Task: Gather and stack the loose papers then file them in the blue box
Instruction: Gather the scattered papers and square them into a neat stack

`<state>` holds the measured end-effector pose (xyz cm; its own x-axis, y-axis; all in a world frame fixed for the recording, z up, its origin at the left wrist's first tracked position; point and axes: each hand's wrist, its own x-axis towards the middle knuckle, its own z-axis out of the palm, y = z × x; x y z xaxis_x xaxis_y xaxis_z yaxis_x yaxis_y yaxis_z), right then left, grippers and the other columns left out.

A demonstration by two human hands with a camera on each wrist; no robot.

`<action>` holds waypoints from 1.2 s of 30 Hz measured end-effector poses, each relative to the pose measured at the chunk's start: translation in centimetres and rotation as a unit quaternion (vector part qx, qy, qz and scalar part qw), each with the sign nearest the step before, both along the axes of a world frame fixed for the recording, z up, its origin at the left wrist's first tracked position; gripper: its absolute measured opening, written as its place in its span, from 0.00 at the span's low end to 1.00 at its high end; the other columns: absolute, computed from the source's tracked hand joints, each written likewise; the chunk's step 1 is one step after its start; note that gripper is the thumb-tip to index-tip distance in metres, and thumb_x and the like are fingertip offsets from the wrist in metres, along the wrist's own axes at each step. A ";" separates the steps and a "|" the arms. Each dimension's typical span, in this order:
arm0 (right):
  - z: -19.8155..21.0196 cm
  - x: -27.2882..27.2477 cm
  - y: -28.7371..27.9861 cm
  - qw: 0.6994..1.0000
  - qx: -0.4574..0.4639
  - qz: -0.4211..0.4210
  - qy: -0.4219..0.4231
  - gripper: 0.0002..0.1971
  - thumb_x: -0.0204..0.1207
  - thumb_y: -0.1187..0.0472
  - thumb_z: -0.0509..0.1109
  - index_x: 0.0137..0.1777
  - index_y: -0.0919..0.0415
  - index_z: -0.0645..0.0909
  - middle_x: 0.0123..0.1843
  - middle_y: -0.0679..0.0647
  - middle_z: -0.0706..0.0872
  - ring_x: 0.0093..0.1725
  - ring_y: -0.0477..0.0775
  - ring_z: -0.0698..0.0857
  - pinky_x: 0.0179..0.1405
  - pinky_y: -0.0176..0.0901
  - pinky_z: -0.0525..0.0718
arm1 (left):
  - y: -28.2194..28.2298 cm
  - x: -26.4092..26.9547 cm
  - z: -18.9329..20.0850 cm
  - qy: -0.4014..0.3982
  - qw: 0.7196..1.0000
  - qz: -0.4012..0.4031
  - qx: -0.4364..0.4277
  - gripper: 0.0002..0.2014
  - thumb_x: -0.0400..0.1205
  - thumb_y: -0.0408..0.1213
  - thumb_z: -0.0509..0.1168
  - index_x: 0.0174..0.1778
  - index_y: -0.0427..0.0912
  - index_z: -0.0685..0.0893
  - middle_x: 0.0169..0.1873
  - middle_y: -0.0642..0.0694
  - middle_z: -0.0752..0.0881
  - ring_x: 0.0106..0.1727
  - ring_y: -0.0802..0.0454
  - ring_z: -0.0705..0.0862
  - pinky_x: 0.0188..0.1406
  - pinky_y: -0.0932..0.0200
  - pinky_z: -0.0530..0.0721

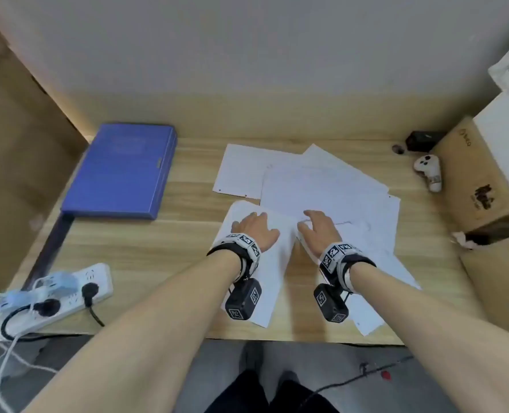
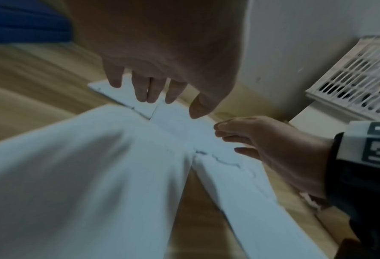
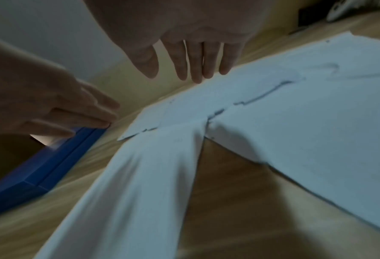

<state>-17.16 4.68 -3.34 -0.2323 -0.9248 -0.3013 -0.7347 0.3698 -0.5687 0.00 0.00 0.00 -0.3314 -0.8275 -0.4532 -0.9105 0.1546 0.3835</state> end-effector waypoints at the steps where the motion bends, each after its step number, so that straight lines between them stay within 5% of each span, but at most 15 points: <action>1: -0.7 0.0 0.3 1.000 0.013 -0.016 0.000 0.25 0.82 0.53 0.58 0.79 0.57 0.68 0.81 0.55 0.69 0.80 0.56 0.66 0.75 0.52 0.66 | 0.3 0.2 -0.9 -0.029 0.999 -0.007 0.023 0.23 0.80 0.49 0.55 0.67 0.41 0.76 0.68 0.40 0.78 0.68 0.37 0.77 0.67 0.43 0.71; 5: -4.4 -0.8 2.2 0.998 0.047 -0.031 0.035 0.25 0.83 0.52 0.58 0.78 0.59 0.69 0.80 0.56 0.70 0.79 0.59 0.66 0.75 0.51 0.66 | 1.4 0.3 -5.6 -0.070 0.996 -0.021 0.046 0.22 0.80 0.49 0.57 0.67 0.41 0.76 0.75 0.39 0.71 0.76 0.40 0.70 0.72 0.42 0.66; 9: -6.3 -2.2 4.0 0.995 0.022 -0.044 0.088 0.23 0.82 0.52 0.59 0.75 0.59 0.71 0.77 0.54 0.73 0.76 0.58 0.68 0.69 0.51 0.71 | 2.4 -0.5 -7.8 -0.082 0.995 -0.035 -0.035 0.27 0.80 0.47 0.59 0.74 0.40 0.70 0.84 0.38 0.56 0.84 0.42 0.55 0.78 0.40 0.57; 14: -6.5 -3.2 5.3 0.985 0.064 -0.022 0.158 0.28 0.71 0.50 0.68 0.71 0.56 0.72 0.72 0.52 0.75 0.70 0.58 0.72 0.61 0.52 0.77 | 3.2 -1.1 -9.2 -0.096 0.988 -0.066 -0.097 0.28 0.78 0.54 0.61 0.70 0.41 0.71 0.70 0.40 0.69 0.69 0.40 0.71 0.61 0.44 0.71; 18: -6.5 -3.2 5.8 0.977 0.088 -0.023 0.195 0.25 0.66 0.47 0.70 0.60 0.58 0.75 0.63 0.54 0.77 0.62 0.60 0.76 0.48 0.50 0.77 | 4.0 -1.7 -9.9 -0.117 0.991 -0.041 -0.059 0.34 0.72 0.60 0.65 0.67 0.43 0.69 0.66 0.44 0.68 0.66 0.43 0.69 0.51 0.46 0.76; 22: -7.0 -3.3 5.8 0.970 0.092 0.005 0.224 0.26 0.66 0.47 0.68 0.61 0.59 0.74 0.62 0.55 0.76 0.61 0.60 0.75 0.43 0.49 0.77 | 3.9 -2.0 -10.6 -0.112 0.991 -0.035 -0.057 0.35 0.67 0.60 0.67 0.64 0.43 0.68 0.61 0.46 0.68 0.63 0.44 0.67 0.41 0.49 0.74; 30: -7.6 -3.5 5.2 0.970 0.095 -0.013 0.221 0.18 0.66 0.63 0.66 0.58 0.61 0.74 0.61 0.56 0.74 0.60 0.61 0.74 0.37 0.48 0.74 | 3.8 -2.1 -11.3 -0.104 0.993 -0.037 -0.050 0.26 0.66 0.35 0.66 0.60 0.42 0.67 0.59 0.46 0.66 0.57 0.46 0.66 0.37 0.53 0.74; 36: -7.7 -2.8 6.0 0.959 0.119 0.029 0.257 0.20 0.69 0.67 0.69 0.61 0.60 0.72 0.63 0.55 0.72 0.62 0.59 0.72 0.31 0.46 0.72 | 3.5 -0.4 -10.0 -0.093 0.994 -0.056 -0.025 0.19 0.71 0.30 0.65 0.58 0.40 0.72 0.63 0.44 0.66 0.60 0.43 0.68 0.37 0.54 0.73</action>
<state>-19.97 10.63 -11.06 -0.3564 -0.8599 -0.3655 -0.9187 0.3938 -0.0306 -0.43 3.47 -9.99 -0.3373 -0.8132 -0.4743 -0.9409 0.2743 0.1989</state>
